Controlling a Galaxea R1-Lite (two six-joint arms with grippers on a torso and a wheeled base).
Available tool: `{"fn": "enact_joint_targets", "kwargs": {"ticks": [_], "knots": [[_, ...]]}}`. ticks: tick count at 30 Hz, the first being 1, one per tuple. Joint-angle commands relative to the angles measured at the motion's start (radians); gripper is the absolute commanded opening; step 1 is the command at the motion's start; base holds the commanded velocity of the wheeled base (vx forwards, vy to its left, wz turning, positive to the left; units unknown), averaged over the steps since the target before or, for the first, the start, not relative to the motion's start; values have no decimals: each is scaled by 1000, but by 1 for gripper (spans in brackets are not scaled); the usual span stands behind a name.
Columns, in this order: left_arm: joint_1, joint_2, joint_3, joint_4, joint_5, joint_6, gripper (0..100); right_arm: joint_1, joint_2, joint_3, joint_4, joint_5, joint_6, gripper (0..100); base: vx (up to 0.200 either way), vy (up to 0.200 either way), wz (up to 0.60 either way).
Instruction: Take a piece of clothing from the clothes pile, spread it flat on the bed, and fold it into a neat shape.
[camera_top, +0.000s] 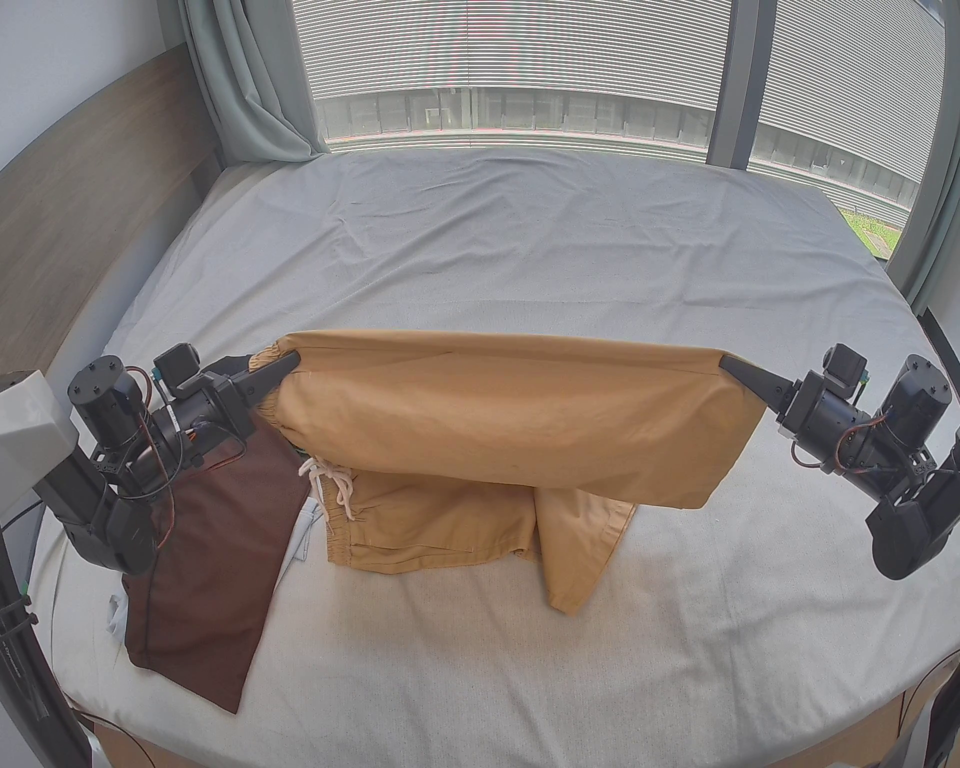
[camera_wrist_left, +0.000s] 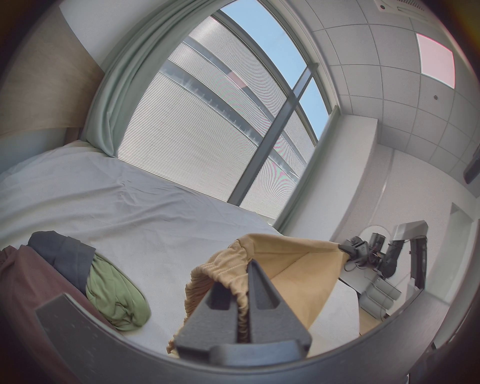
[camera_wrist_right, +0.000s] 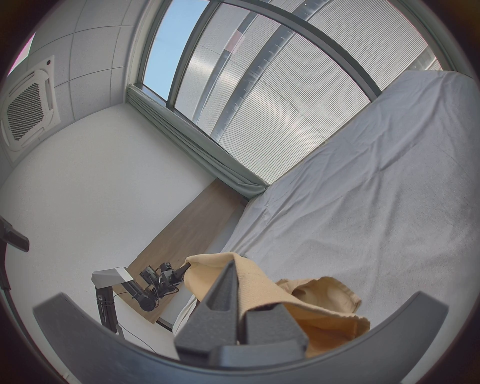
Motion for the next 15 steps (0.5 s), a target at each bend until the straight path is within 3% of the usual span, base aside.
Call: {"fn": "enact_joint_targets", "kwargs": {"ticks": [1,5,15], "knots": [[-14,60,-61,1,93,-41,0,-6,78,-76,-1,2,-1,0,0,0,0],[-42,89,-107,-1,190,-82,0,-9,126,-130,-1,1,1,0,0,0,0],[-57,171,-204,-1,234,-84,0,-21,238,-282,1,-1,-2,0,0,0,0]]}}
